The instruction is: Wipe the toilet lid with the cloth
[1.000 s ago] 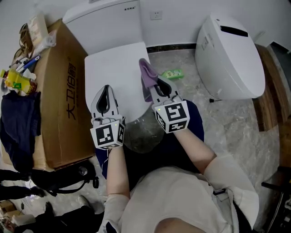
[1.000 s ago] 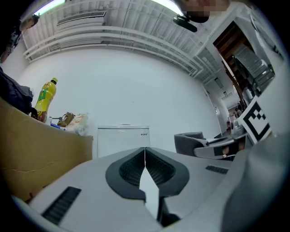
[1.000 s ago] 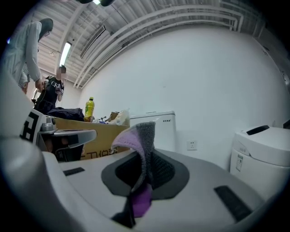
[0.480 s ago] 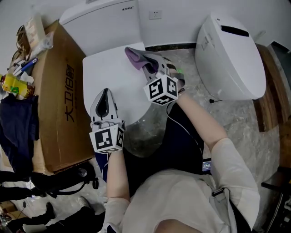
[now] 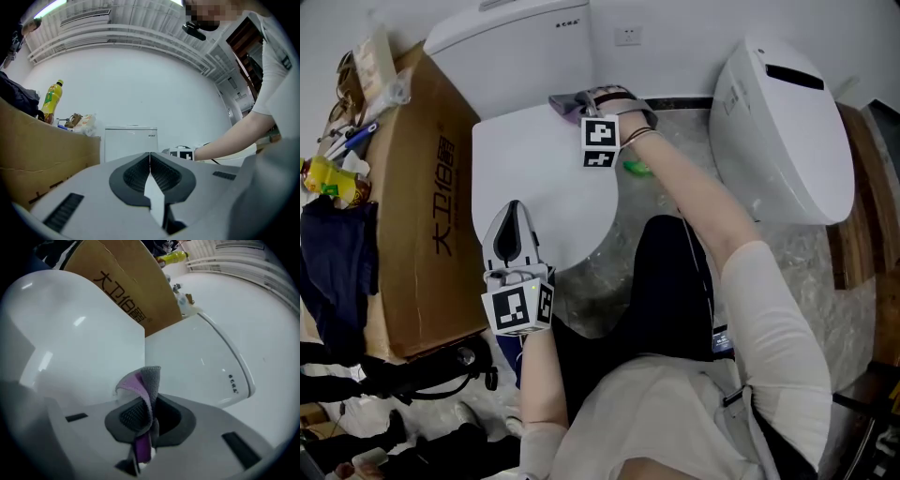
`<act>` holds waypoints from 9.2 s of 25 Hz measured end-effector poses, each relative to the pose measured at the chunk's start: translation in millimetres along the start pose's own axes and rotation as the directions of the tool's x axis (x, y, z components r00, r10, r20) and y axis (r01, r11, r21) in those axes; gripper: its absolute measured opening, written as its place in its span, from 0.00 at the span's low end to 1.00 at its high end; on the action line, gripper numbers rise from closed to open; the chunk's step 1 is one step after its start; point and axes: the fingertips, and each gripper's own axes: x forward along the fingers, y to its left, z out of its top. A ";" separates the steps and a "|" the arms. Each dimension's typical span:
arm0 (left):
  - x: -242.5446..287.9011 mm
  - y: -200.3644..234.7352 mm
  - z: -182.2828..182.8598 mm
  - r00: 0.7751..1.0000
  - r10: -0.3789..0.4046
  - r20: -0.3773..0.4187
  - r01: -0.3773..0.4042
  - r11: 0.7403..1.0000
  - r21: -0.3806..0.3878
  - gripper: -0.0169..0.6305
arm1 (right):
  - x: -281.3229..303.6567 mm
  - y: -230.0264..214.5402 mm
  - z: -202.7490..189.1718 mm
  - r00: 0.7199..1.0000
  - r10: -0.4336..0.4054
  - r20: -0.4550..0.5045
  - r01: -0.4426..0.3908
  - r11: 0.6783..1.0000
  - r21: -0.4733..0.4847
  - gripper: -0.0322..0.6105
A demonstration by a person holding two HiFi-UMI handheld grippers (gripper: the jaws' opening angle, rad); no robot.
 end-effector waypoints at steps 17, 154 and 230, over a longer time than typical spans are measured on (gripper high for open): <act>-10.4 3.2 -5.1 1.000 0.020 -0.022 -0.020 1.000 -0.005 0.05 | 25.2 53.4 4.5 0.976 0.160 -0.147 -0.182 0.971 -0.154 0.12; -104.1 48.6 10.7 0.994 0.102 0.028 -0.101 0.994 -0.039 0.05 | 29.7 3.8 137.0 0.993 -0.115 -0.019 0.113 0.989 -0.090 0.12; -126.8 66.9 8.6 0.987 0.157 0.027 -0.156 0.986 -0.053 0.05 | 35.9 1.0 190.4 0.998 -0.069 0.008 0.069 0.996 -0.055 0.12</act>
